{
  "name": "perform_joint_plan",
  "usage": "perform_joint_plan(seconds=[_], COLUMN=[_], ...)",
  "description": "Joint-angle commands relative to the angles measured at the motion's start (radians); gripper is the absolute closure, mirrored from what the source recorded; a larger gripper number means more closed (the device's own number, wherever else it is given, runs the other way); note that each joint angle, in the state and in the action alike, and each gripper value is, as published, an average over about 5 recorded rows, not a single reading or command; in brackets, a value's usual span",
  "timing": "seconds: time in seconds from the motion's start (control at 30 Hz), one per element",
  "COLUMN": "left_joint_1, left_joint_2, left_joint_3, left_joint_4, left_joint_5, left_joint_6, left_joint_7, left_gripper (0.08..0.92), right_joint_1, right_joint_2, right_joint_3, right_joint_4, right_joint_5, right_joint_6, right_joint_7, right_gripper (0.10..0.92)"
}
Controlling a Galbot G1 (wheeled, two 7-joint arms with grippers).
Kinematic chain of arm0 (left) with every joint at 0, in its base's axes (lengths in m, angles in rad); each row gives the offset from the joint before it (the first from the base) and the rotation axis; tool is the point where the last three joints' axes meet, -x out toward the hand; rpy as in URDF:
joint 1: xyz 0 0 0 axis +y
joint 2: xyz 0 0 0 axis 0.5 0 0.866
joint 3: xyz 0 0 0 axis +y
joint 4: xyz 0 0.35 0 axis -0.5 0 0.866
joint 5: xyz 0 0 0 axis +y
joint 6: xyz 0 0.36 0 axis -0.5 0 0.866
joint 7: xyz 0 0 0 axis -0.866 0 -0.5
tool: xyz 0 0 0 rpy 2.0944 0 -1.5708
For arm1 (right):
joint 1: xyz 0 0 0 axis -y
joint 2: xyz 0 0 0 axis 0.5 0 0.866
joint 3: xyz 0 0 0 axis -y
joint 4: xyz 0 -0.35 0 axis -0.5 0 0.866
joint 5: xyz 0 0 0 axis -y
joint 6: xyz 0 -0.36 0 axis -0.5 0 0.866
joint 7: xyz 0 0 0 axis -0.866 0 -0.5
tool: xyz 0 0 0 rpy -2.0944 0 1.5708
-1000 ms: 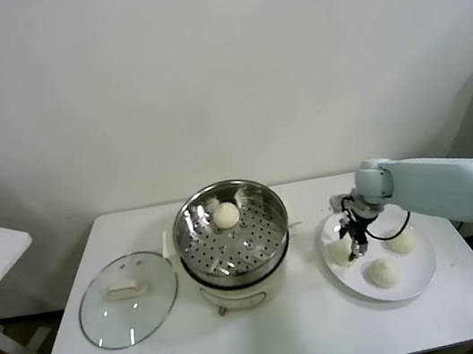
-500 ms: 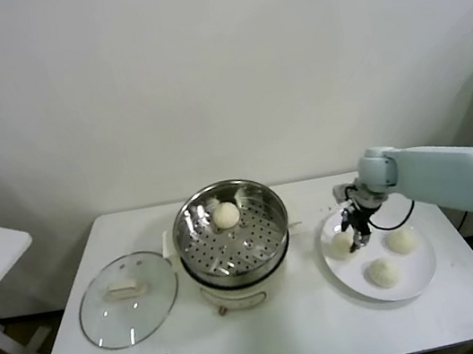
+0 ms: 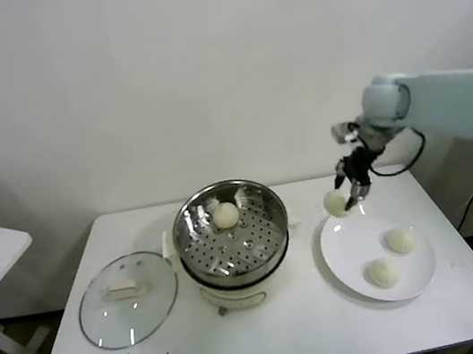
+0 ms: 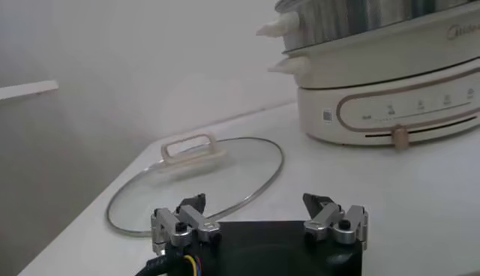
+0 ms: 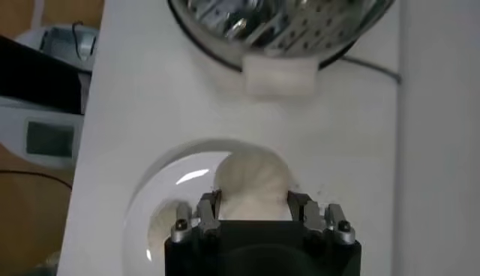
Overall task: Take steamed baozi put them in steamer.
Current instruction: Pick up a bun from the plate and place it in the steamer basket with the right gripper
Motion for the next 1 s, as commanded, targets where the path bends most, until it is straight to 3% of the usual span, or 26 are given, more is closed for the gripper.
perform_joint_plan(seconds=[0.03,0.23,0.53,1.0], left_joint_1=[0.0,-0.001,-0.001,-0.015], left_joint_2=[0.007,0.011,0.0,-0.003], left_joint_3=[0.004,0.004,0.009,0.009], left_joint_4=[-0.011,-0.019,-0.032,-0.011], left_joint_5=[0.005,0.006,0.002,0.001], left_joint_6=[0.002,0.0,-0.006,-0.006], left_joint_7=[0.004,0.006,0.005,0.006], left_gripper=[0.177,0.177,0.177,0.177], right_joint_1=[0.167,0.05,-0.139,-0.365], right_joint_2=[0.191,0.373,0.541,0.642], right_joint_3=[0.051,0.166,0.187,0.219], right_joint_4=[-0.009,-0.041,-0.193,-0.375], right_joint_5=[0.201,0.211,0.092,-0.048], right_joint_6=[-0.048,-0.094,-0.103,-0.089], right_joint_7=[-0.045,-0.003,0.02,0.019], right_gripper=[0.414,0.414,0.414,0.415])
